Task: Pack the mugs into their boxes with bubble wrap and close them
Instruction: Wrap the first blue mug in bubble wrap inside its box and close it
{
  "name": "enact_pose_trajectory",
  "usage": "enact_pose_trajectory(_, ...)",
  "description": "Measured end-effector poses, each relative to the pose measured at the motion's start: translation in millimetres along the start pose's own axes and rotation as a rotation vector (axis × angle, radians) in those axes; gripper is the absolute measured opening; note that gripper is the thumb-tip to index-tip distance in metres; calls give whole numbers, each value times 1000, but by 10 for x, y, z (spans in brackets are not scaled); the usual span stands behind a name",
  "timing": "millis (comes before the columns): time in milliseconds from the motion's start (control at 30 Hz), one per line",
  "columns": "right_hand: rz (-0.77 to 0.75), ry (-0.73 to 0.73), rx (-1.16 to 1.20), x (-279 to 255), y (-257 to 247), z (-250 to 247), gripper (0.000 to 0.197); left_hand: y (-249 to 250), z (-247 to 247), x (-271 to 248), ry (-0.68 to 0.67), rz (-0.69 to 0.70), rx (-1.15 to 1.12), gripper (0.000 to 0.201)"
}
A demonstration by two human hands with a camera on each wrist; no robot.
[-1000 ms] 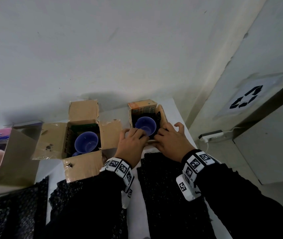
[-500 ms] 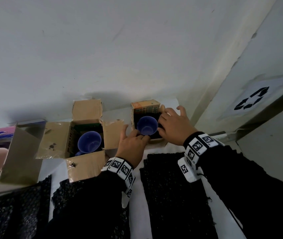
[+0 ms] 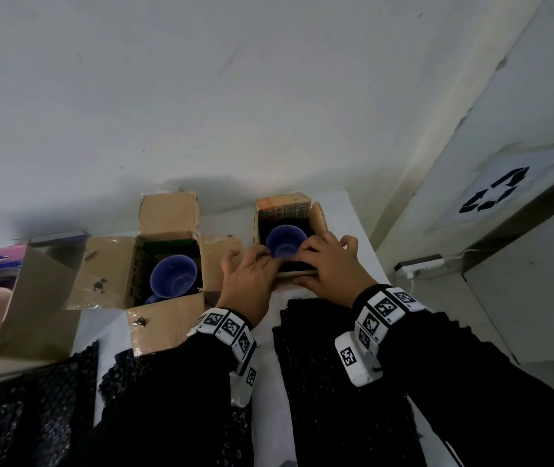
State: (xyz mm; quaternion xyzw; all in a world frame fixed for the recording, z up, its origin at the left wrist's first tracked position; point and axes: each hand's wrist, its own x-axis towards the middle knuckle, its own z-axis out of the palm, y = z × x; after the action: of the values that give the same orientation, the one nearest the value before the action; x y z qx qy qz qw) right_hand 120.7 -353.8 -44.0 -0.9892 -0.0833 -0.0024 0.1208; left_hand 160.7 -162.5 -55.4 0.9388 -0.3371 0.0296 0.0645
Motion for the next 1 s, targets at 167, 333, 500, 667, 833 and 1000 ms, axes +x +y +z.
enact_pose_trajectory(167,28,57,59,-50,-41,58,28,28,85,-27,128,14,19,29)
enact_pose_trajectory(333,69,12,74,-23,-67,90,20,70,85,17,98,-15,57,33)
enact_pose_trajectory(500,81,7,77,-60,-41,109,11,40,68,11,48,-19,22,23)
enact_pose_trajectory(667,36,-2,-52,-68,-64,93,8,62,-54,37,-90,-11,62,23)
enact_pose_trajectory(833,-15,-42,-70,-33,-20,-77,26,90,-152,86,-162,42,130,31)
enact_pose_trajectory(1000,-13,-1,-278,95,193,-190,53,41,-201,68,-175,115,267,25)
